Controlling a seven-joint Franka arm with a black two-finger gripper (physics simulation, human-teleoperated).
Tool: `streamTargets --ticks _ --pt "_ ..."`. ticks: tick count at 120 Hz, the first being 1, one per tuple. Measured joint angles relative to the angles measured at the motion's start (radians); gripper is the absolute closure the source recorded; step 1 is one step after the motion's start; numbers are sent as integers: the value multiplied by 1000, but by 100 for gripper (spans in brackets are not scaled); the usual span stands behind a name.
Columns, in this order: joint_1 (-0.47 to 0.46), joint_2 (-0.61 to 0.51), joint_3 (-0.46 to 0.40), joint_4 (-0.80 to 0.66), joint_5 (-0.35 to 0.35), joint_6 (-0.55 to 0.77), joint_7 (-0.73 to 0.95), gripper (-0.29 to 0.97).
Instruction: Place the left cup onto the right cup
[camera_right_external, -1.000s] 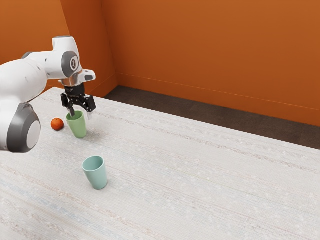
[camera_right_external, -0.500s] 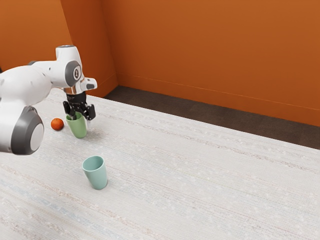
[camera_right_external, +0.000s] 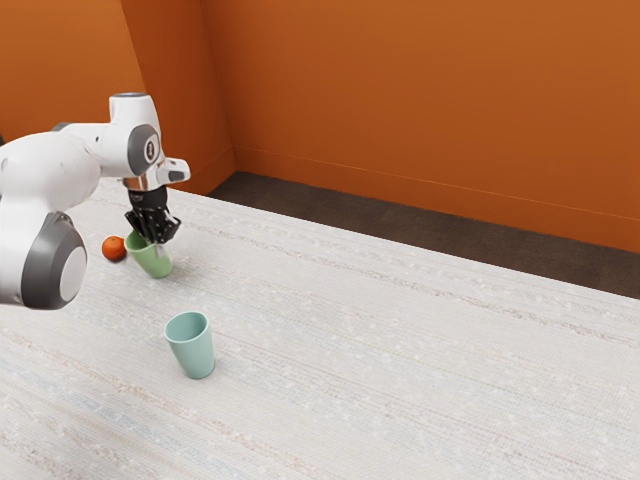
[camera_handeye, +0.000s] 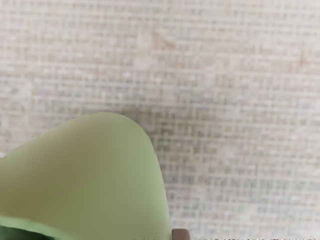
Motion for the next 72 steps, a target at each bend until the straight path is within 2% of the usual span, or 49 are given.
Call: streamTargets --ticks 29,72 --pt "-25 -24 2 8 54 0 4 77" --pt "-128 -176 -29 -16 117 1 6 79"
